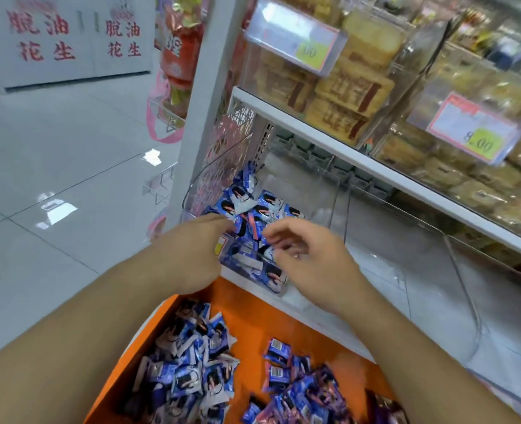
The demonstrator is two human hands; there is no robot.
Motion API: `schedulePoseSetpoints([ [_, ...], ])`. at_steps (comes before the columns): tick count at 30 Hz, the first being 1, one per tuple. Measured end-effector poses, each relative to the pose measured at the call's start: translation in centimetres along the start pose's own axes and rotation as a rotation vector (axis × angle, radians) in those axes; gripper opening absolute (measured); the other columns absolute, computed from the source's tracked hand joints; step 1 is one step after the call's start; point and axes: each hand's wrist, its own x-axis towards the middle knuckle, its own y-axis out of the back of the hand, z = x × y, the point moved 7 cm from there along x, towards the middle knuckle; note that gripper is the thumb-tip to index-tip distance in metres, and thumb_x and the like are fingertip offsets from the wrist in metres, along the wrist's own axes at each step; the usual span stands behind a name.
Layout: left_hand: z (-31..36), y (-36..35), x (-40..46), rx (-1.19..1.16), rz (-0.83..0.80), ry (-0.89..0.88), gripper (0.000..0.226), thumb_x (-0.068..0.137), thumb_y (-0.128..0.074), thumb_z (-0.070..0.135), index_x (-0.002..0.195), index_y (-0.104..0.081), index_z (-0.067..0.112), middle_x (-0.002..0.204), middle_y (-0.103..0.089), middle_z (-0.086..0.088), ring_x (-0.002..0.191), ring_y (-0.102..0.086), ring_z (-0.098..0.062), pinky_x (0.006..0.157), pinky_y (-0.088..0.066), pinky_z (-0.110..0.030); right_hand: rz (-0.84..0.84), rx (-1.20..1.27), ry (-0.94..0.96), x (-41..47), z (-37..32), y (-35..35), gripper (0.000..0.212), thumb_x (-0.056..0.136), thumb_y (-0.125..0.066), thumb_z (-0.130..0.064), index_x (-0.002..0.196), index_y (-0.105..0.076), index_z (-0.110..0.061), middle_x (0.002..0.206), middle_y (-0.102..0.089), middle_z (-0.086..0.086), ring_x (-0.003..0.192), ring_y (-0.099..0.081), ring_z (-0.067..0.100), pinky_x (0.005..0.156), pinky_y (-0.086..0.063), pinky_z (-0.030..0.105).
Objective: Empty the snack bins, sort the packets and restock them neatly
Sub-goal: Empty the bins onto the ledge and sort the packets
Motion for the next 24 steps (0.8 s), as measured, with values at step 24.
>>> schedulePoseSetpoints([
  [24, 0.6, -0.4, -0.1, 0.053, -0.009, 0.004, 0.080, 0.090, -0.058, 0.002, 0.162, -0.028, 0.022, 0.169, -0.024, 0.000, 0.157, -0.018, -0.017, 0.123, -0.025, -0.032, -0.295, -0.366, 0.020, 9.7, 4.5, 2.3, 0.034, 0.079, -0.087, -0.018, 0.099, -0.073, -0.042, 0.102, -0.073, -0.008, 0.086, -0.072, 0.025, 0.077, -0.062, 0.050],
])
